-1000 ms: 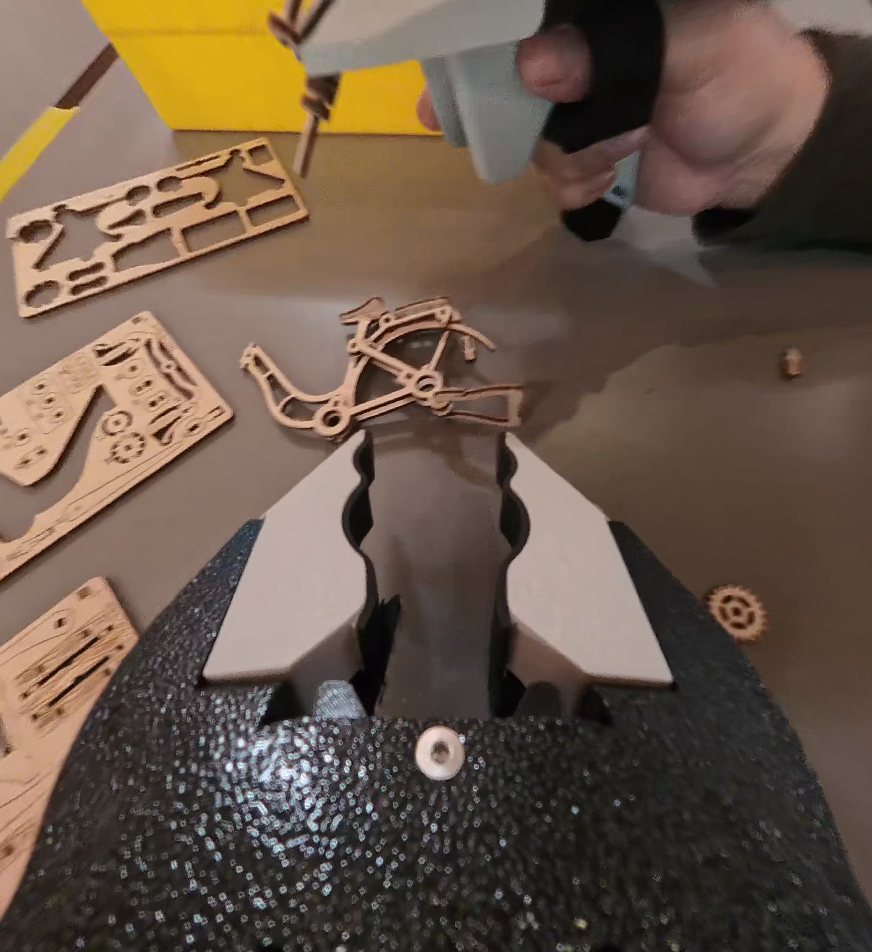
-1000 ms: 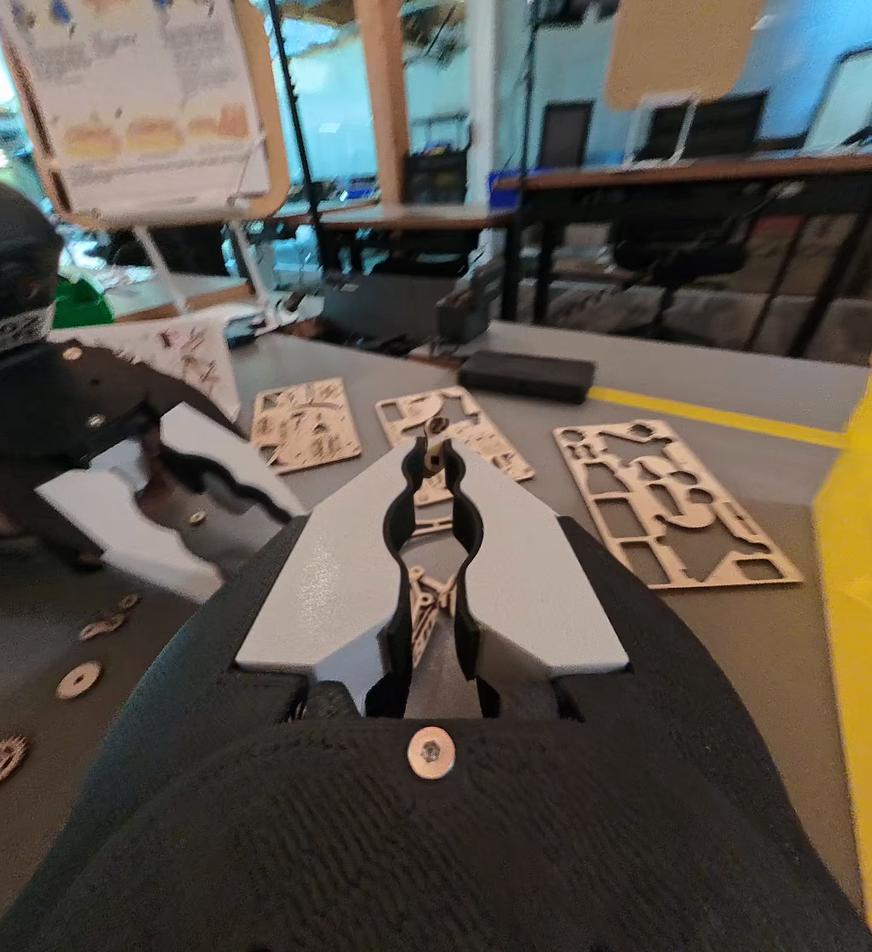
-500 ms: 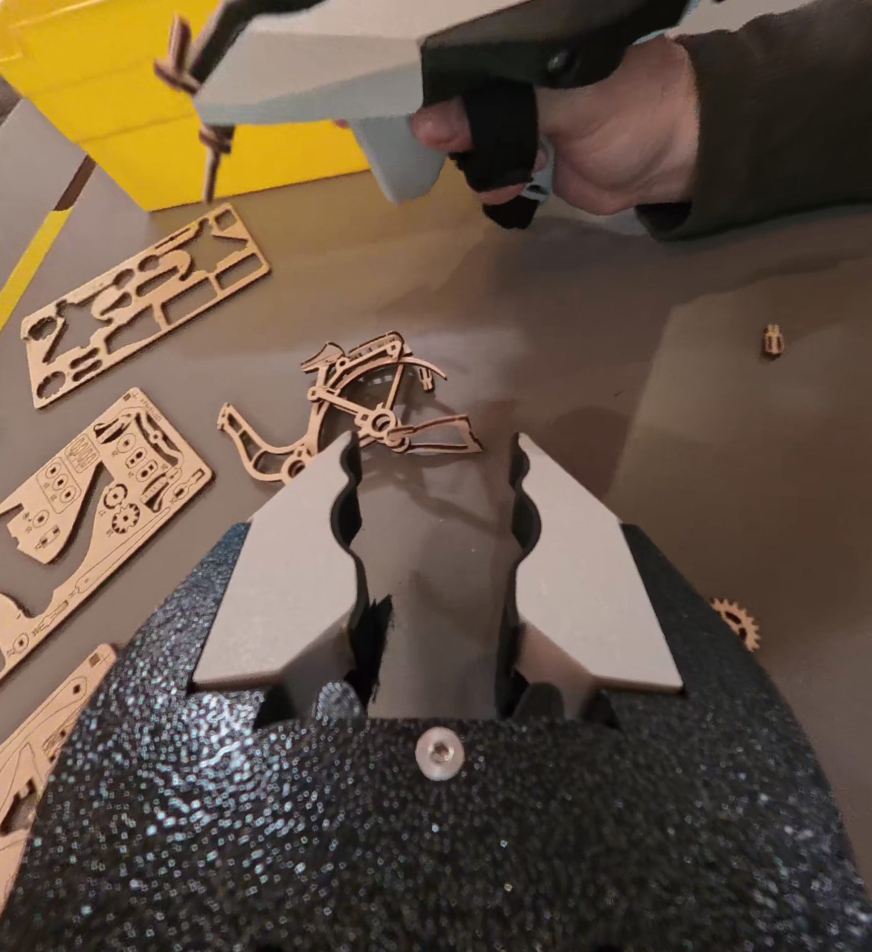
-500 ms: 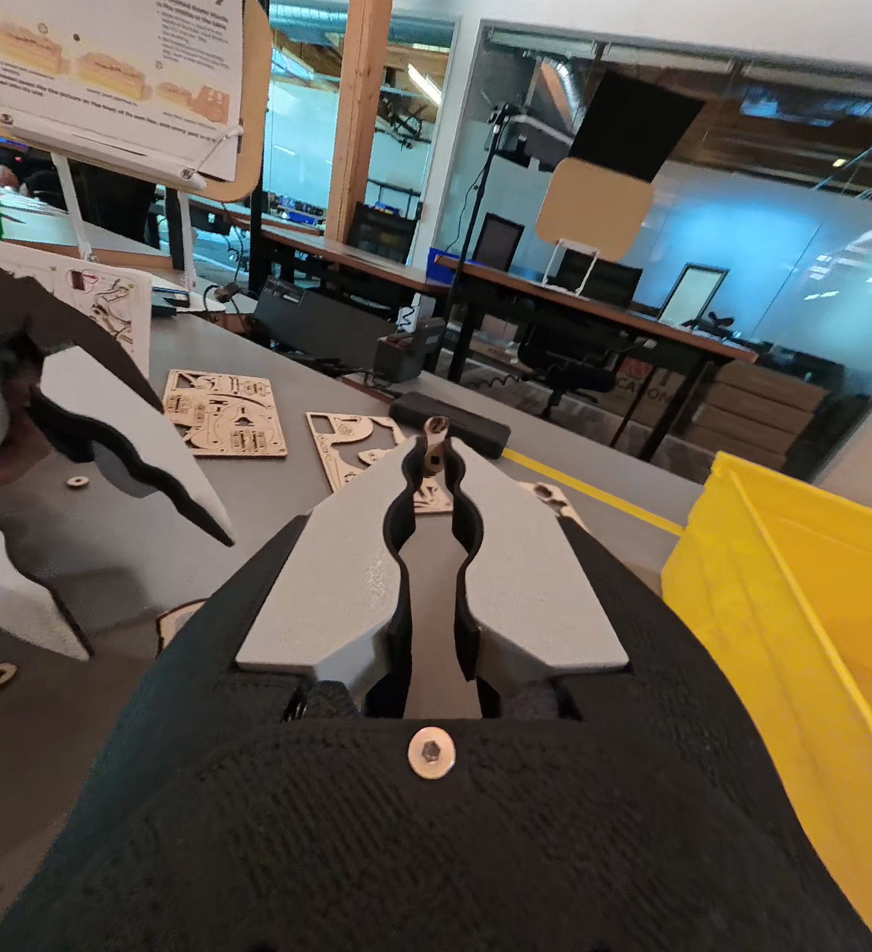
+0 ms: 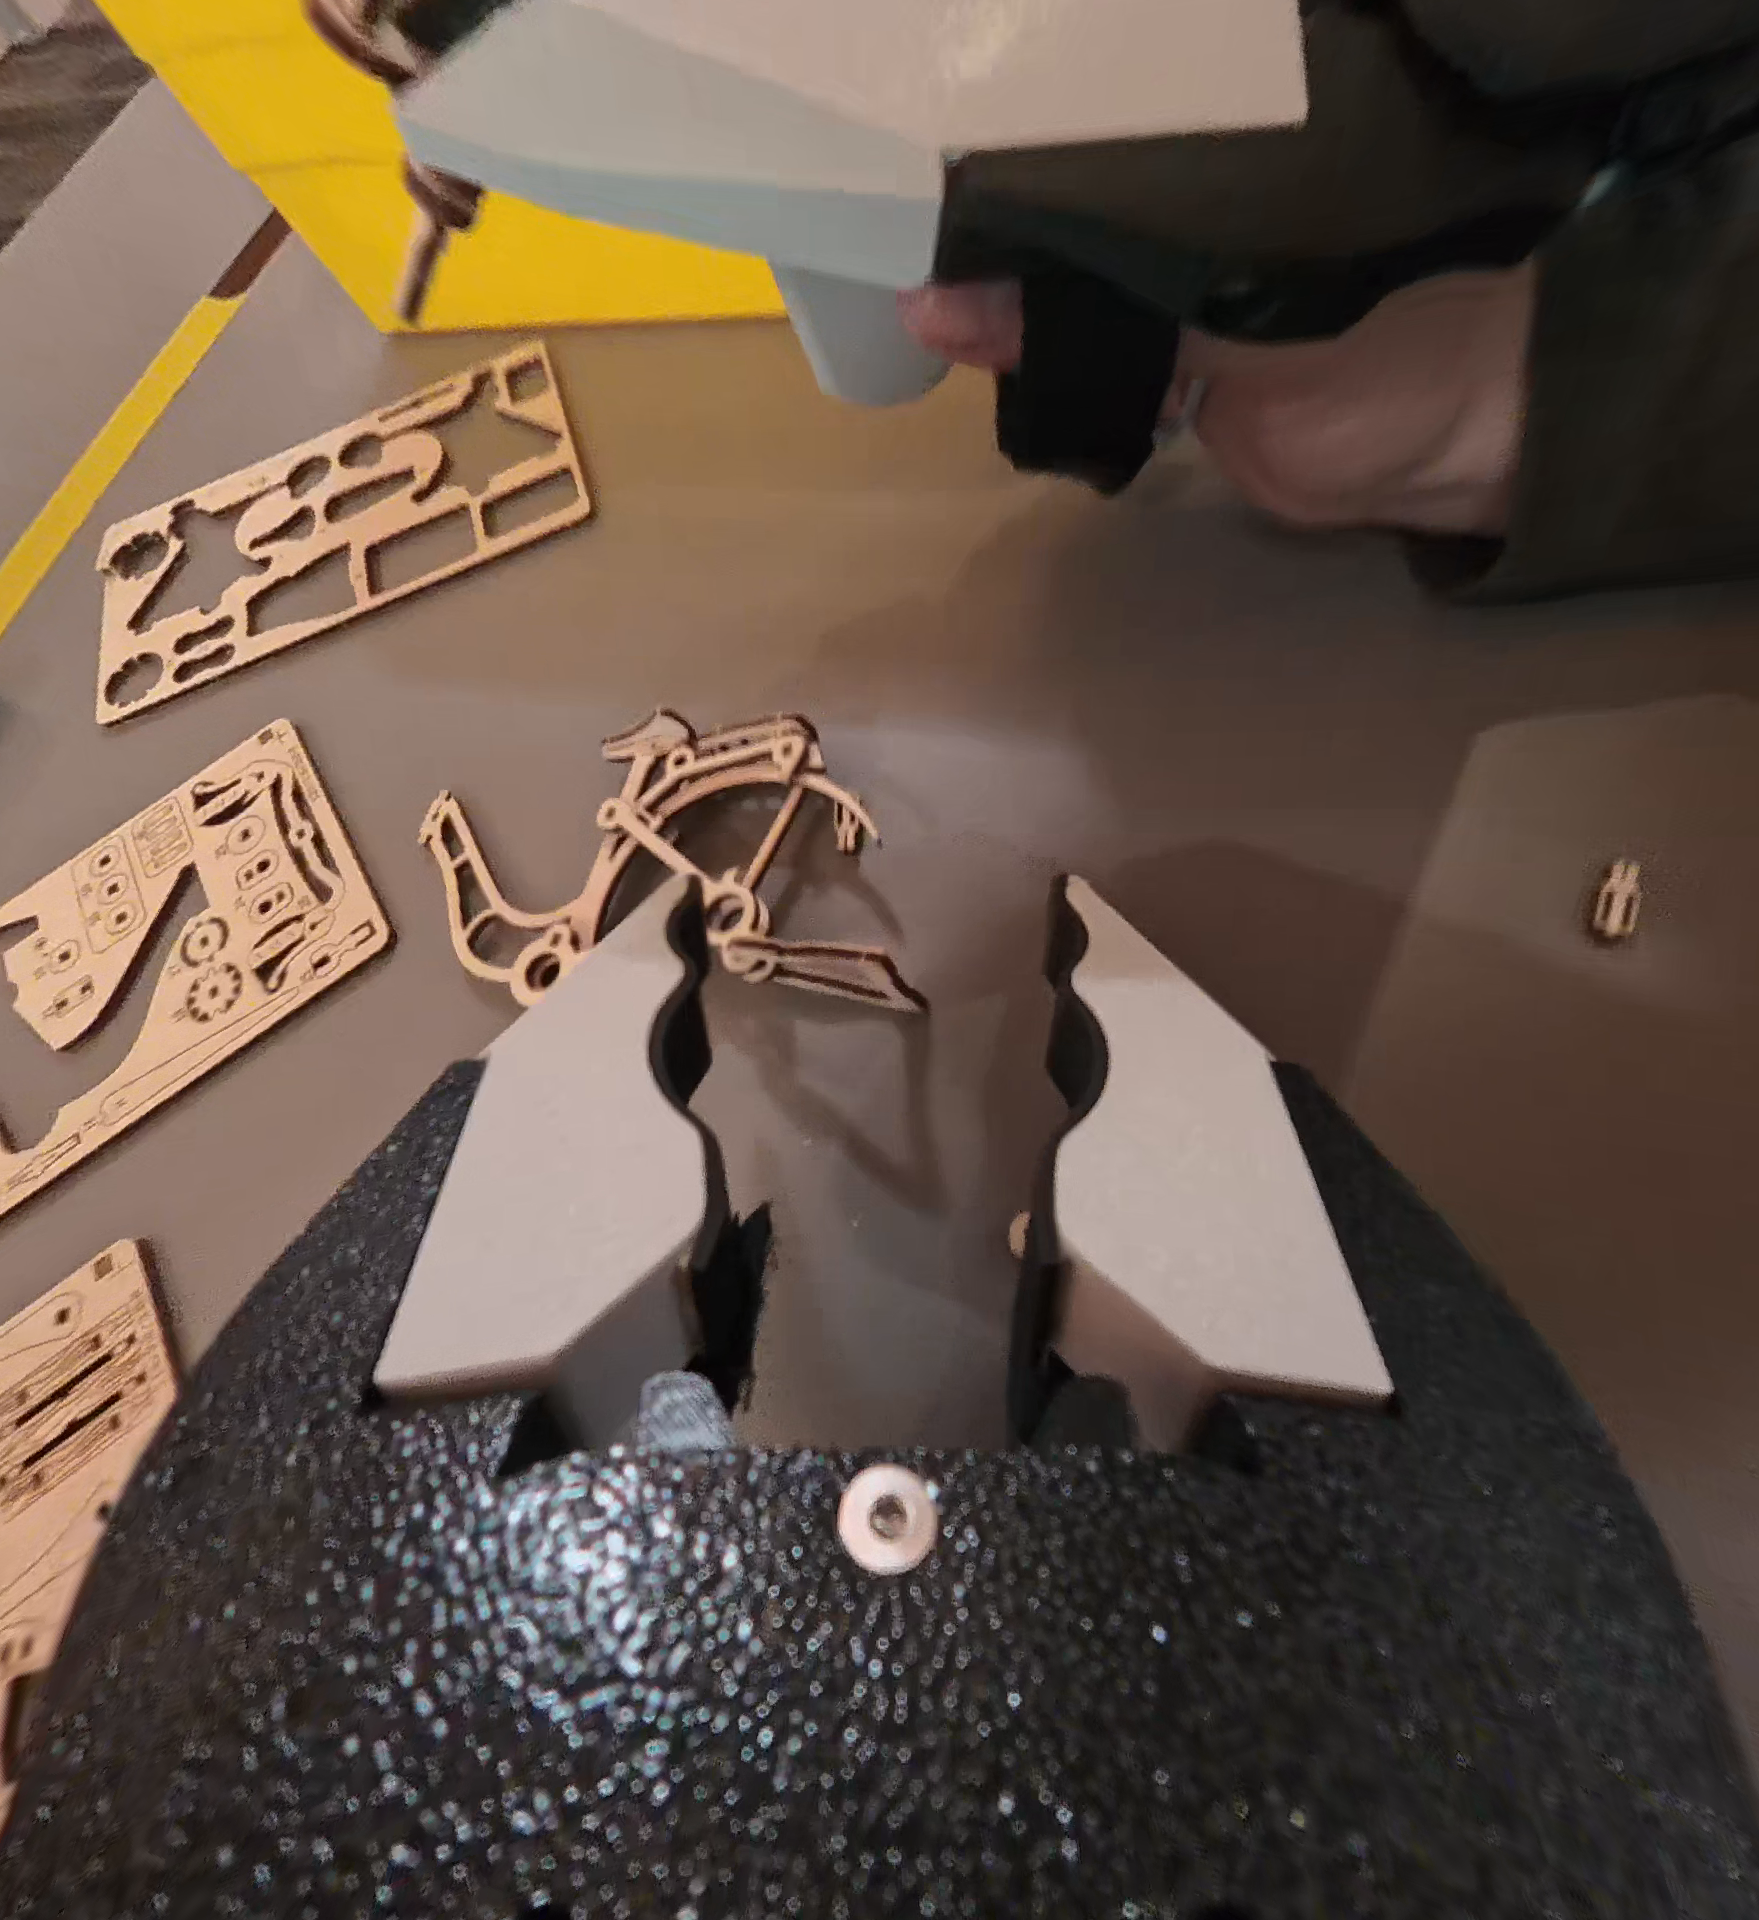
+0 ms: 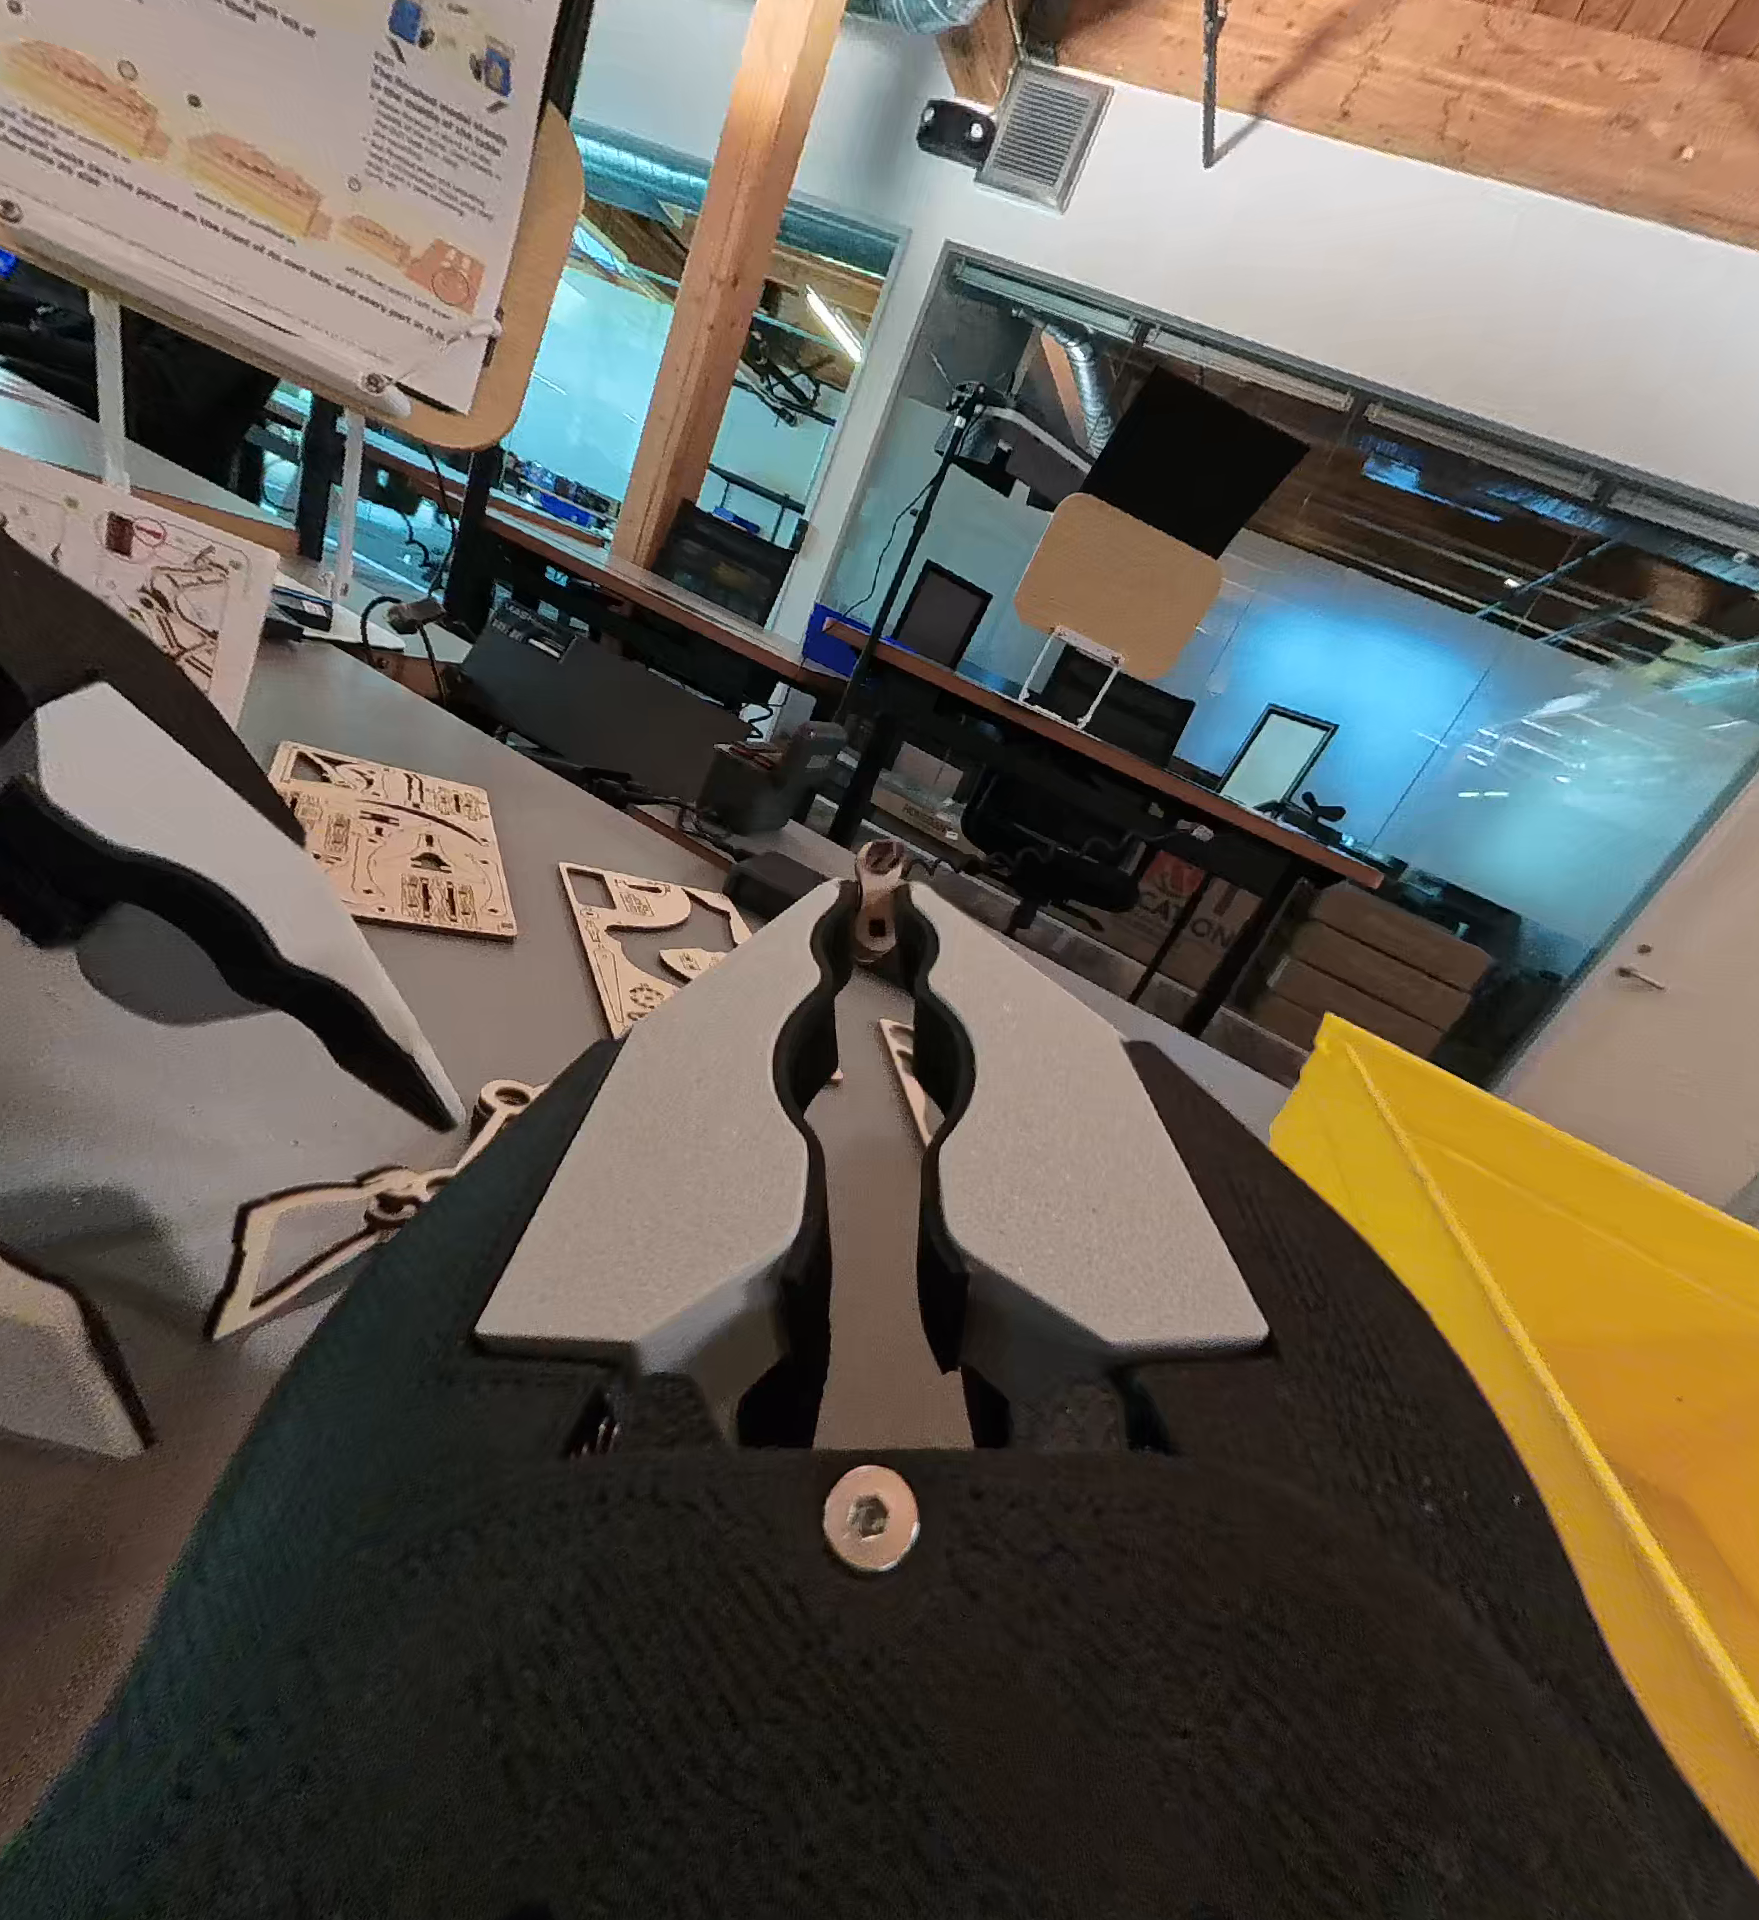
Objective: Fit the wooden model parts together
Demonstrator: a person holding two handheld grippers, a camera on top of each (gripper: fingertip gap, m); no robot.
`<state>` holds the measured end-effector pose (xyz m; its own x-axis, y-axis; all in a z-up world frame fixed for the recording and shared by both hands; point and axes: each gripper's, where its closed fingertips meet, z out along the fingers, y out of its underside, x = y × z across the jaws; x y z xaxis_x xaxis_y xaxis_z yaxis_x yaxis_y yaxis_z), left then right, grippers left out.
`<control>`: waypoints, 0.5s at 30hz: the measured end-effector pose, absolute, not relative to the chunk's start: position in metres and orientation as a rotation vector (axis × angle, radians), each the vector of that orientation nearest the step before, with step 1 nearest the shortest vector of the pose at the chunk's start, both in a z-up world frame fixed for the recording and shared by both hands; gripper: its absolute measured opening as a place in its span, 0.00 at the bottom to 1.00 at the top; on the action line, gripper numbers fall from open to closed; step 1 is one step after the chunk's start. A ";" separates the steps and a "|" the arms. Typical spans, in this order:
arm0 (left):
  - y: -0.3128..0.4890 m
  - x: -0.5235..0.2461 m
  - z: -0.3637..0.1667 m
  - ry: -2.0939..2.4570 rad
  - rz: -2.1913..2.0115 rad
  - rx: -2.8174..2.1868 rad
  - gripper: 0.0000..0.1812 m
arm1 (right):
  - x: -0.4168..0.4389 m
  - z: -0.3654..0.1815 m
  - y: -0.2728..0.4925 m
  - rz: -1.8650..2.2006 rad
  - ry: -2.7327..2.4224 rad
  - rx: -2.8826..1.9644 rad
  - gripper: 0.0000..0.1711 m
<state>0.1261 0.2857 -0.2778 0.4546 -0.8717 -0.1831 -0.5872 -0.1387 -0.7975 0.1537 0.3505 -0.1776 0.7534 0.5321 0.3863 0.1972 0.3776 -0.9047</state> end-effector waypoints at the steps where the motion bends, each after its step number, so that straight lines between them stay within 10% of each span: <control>1: 0.289 0.125 -0.275 1.207 -0.420 -1.836 0.34 | 0.154 -0.177 0.351 0.260 -0.717 -1.194 0.03; 15: 0.318 0.081 -0.284 1.018 -0.384 -2.010 0.34 | 0.156 -0.179 0.355 0.316 -0.690 -1.218 0.03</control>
